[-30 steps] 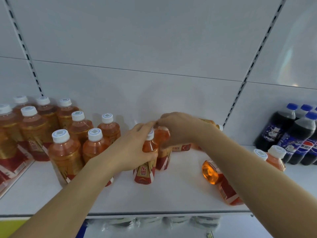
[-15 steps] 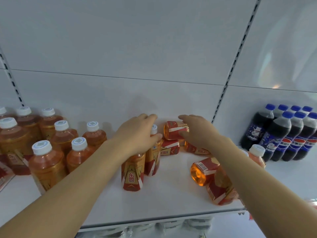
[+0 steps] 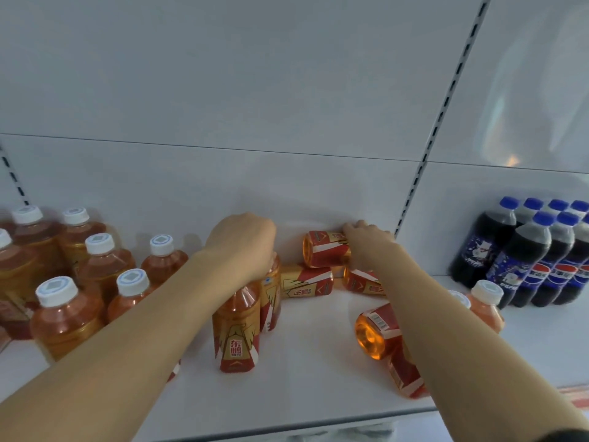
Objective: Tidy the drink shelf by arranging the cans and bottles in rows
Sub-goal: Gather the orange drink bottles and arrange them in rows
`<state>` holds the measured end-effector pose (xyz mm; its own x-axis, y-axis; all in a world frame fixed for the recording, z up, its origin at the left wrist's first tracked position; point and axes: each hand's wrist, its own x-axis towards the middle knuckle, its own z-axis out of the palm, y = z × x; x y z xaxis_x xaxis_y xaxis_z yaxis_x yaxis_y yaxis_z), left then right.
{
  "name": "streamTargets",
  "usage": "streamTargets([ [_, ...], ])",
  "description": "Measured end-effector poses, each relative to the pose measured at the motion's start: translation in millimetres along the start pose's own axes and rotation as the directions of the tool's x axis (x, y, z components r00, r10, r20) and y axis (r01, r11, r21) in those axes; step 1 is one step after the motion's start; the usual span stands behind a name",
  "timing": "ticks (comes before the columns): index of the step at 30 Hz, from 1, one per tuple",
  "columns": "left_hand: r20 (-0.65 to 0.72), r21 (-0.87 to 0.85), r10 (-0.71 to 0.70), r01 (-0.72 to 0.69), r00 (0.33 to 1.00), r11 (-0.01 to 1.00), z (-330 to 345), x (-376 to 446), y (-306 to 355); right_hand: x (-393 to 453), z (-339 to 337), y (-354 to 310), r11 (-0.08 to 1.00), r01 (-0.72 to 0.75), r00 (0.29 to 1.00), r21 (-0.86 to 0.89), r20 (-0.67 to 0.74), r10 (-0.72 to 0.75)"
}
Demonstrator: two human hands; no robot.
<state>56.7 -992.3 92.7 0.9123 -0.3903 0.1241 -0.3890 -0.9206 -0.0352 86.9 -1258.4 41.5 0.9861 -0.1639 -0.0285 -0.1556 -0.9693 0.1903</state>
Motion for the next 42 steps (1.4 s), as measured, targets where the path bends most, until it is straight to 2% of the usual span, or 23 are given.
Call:
streamTargets([
  [5, 0.032, 0.006, -0.058, 0.058, 0.998, 0.998, 1, 7, -12, 5, -7, 9, 0.994, 0.056, 0.998, -0.098, -0.03, -0.059],
  [7, 0.032, -0.049, -0.067, 0.069, 0.997, 0.996, 4, 13, -24, 1, -13, 10, 0.986, 0.105, 0.993, -0.131, -0.047, -0.112],
  [12, 0.173, -0.23, -0.069, 0.108, 0.983, 0.967, -4, 14, -46, -17, -37, 0, 0.964, 0.25, 0.968, -0.09, -0.011, -0.252],
  [14, 0.188, -0.26, -0.059, 0.107, 0.98, 0.96, -6, 12, -49, -27, -56, -6, 0.94, 0.302, 0.952, -0.157, 0.007, -0.305],
  [18, 0.169, -0.305, -0.03, 0.082, 0.985, 0.949, -6, 7, -43, -54, -92, -29, 0.885, 0.373, 0.919, -0.28, -0.023, -0.394],
  [21, 0.115, -0.322, 0.04, -0.001, 0.993, 0.947, -5, 1, -34, -67, -92, -53, 0.846, 0.436, 0.893, -0.308, 0.027, -0.45],
  [25, 0.146, -0.333, 0.168, -0.111, 0.975, 0.936, -2, -8, -22, -75, -75, -76, 0.835, 0.508, 0.858, -0.211, 0.035, -0.513],
  [28, 0.159, -0.368, 0.195, -0.126, 0.968, 0.921, 0, -7, -25, -82, -62, -88, 0.834, 0.549, 0.836, 0.059, -0.061, -0.546],
  [31, 0.126, -0.445, 0.235, -0.157, 0.964, 0.882, 0, -8, -32, -91, -47, -90, 0.798, 0.521, 0.853, 0.304, -0.15, -0.499],
  [34, 0.123, -0.476, 0.257, -0.17, 0.958, 0.863, -1, -10, -33, -100, -34, -85, 0.762, 0.424, 0.905, 0.49, -0.19, -0.382],
  [36, 0.115, -0.482, 0.233, -0.151, 0.966, 0.863, 2, -9, -29, -103, -27, -83, 0.765, 0.383, 0.924, 0.518, -0.195, -0.33],
  [38, 0.078, -0.431, 0.218, -0.164, 0.973, 0.887, 4, -10, -22, -107, -24, -80, 0.775, 0.391, 0.92, 0.497, -0.192, -0.341],
  [40, 0.009, -0.368, 0.243, -0.222, 0.97, 0.903, 1, -11, -11, -114, -25, -71, 0.808, 0.438, 0.899, 0.395, -0.213, -0.384],
  [42, -0.068, -0.418, 0.273, -0.276, 0.959, 0.866, -5, -16, 5, -126, -34, -53, 0.838, 0.449, 0.887, 0.309, -0.264, -0.378],
])
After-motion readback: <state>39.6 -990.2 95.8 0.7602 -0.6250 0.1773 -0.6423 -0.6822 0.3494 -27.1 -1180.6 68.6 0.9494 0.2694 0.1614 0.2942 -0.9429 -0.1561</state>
